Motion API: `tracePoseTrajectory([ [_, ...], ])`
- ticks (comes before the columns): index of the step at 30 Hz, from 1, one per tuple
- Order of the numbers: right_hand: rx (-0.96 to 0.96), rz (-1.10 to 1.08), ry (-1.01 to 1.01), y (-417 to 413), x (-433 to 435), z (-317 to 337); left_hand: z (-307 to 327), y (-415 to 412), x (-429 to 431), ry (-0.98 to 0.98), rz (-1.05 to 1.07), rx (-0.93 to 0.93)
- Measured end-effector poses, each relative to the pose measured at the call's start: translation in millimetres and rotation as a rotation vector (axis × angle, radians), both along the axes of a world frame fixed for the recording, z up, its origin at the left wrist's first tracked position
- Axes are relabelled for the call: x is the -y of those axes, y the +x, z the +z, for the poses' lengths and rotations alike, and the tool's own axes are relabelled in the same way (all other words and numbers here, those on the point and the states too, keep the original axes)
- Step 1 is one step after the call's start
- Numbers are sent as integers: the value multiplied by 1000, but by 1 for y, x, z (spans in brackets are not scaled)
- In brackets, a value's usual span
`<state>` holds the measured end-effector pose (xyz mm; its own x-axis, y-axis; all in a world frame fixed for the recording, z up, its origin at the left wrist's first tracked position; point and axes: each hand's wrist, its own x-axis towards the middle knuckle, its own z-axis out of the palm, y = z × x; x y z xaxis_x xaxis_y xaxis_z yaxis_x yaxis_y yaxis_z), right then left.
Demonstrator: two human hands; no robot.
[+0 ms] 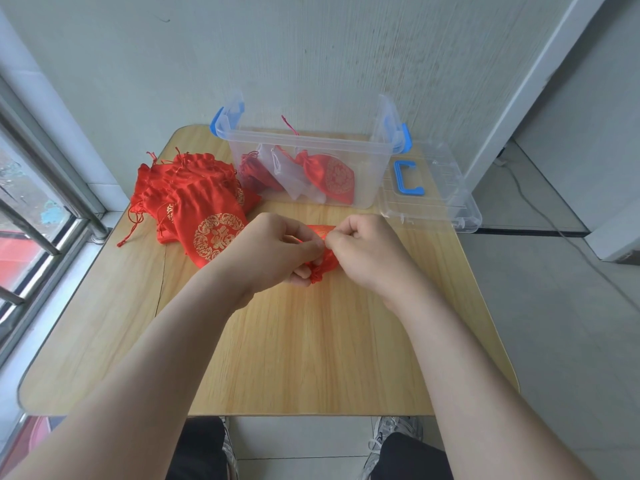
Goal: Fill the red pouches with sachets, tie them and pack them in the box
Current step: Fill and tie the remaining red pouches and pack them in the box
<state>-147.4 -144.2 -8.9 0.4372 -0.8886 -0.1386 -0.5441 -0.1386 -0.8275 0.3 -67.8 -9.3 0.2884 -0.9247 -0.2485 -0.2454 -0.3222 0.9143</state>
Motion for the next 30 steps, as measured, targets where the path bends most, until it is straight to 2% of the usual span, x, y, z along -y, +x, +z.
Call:
tracePoseTrajectory([
  [5,120,5,37,-1,3,2,-3,4,0,9,23,63],
  [9,173,106,34,-4,2,6,-5,6,-1,11,-66,190],
  [13,216,92,1,-4,2,7,-7,8,-2,24,-165,340],
  [22,272,72,-20,-6,5,0,-5,5,-1,-30,-208,422],
  [30,305,101,-10,-8,7,-3,0,3,-1,-6,-90,347],
])
